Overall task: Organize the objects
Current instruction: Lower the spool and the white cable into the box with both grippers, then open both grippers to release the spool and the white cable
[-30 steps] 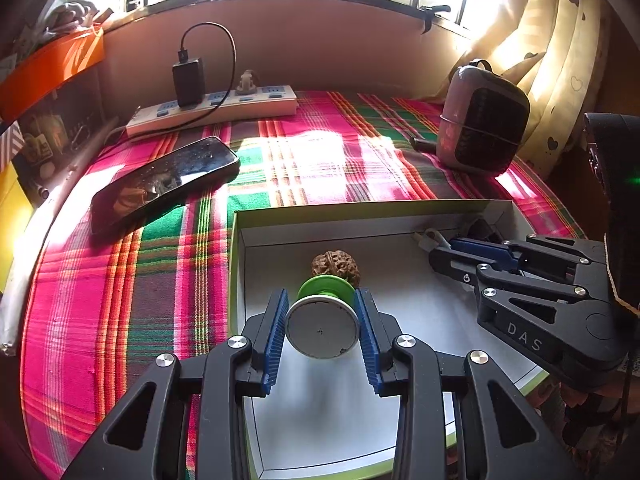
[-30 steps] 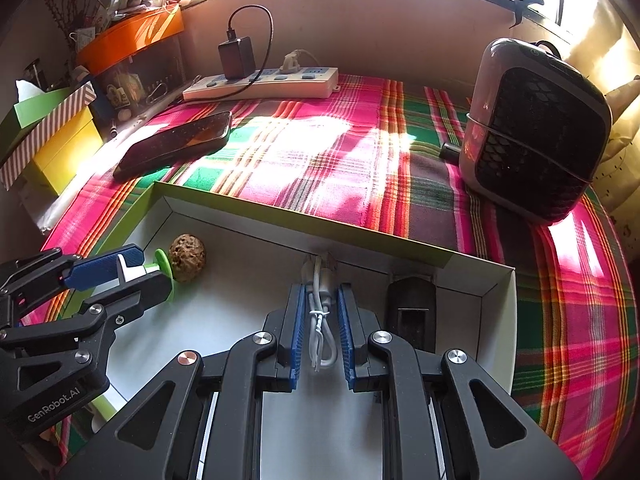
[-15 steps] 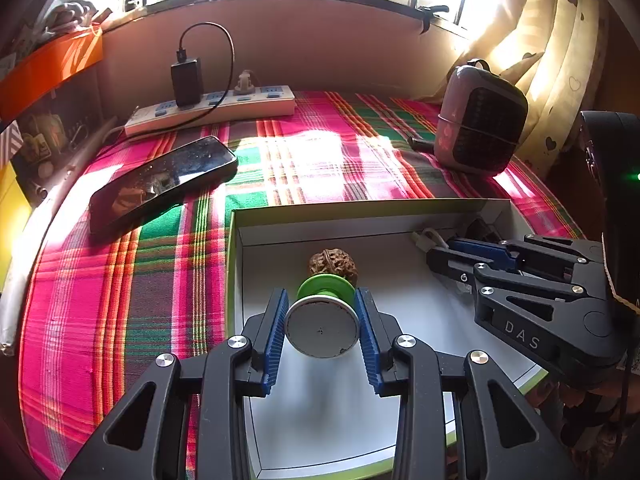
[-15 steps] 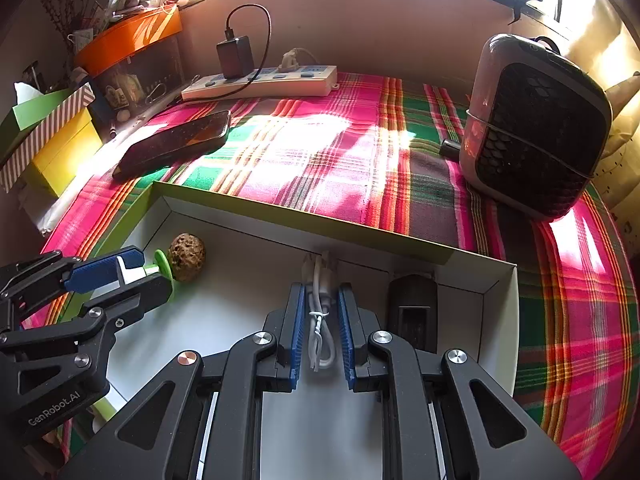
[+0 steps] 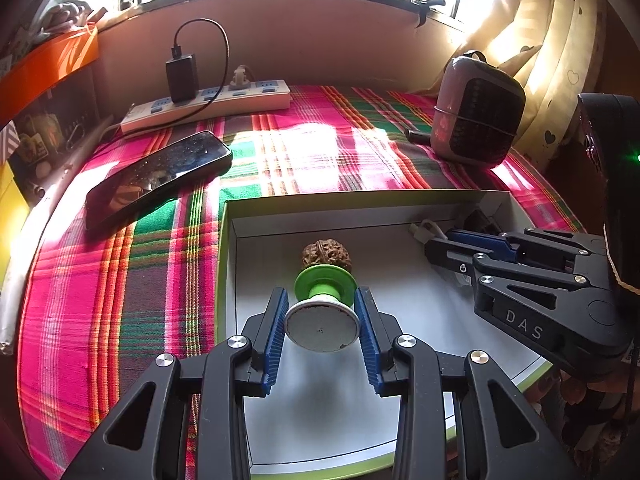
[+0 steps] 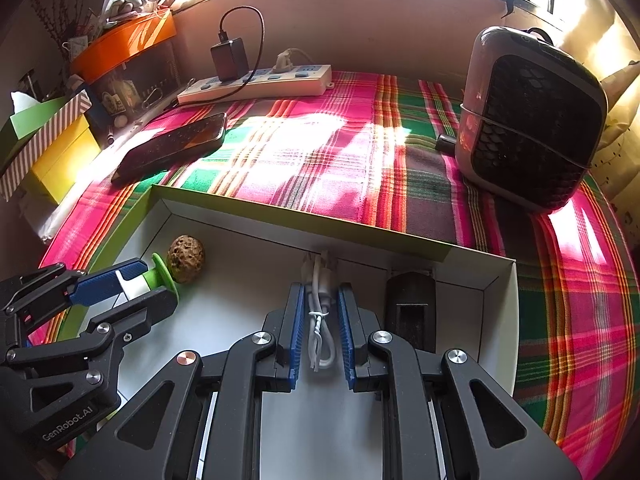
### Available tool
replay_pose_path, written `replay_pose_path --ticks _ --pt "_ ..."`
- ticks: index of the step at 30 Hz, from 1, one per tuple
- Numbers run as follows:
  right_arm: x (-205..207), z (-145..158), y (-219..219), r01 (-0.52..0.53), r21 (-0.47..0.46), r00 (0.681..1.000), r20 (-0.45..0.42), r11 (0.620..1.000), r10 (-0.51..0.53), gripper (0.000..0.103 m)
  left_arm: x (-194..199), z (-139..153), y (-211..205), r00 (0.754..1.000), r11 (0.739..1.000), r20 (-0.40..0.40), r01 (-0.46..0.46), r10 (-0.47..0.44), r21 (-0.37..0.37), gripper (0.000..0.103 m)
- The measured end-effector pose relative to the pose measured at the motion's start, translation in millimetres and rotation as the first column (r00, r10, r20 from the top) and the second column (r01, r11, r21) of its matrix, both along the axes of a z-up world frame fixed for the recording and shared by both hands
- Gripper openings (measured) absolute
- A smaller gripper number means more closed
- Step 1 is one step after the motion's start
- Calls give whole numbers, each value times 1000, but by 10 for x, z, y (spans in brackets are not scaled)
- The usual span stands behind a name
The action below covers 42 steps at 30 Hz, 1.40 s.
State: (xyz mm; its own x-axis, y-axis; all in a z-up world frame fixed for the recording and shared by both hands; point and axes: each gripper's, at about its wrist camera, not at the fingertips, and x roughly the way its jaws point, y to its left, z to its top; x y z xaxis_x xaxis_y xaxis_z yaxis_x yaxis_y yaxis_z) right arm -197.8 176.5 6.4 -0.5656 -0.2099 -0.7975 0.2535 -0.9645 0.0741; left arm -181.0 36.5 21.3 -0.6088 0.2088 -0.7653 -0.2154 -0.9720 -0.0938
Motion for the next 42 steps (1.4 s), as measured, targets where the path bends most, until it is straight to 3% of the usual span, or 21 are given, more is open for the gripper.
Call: replay_pose_path --ticks 9,17,42 --pt "8 -2 22 16 -5 1000 2 1000 -16 21 4 -3 -12 1000 1000 -2 1 -1 11 35" --pt "23 35 29 26 -2 1000 -11 1000 -26 35 6 2 -14 1000 1000 -2 2 -2 8 37" --pt "367 259 54 46 -9 997 -68 999 -47 36 325 210 -85 999 999 -41 -15 16 29 42"
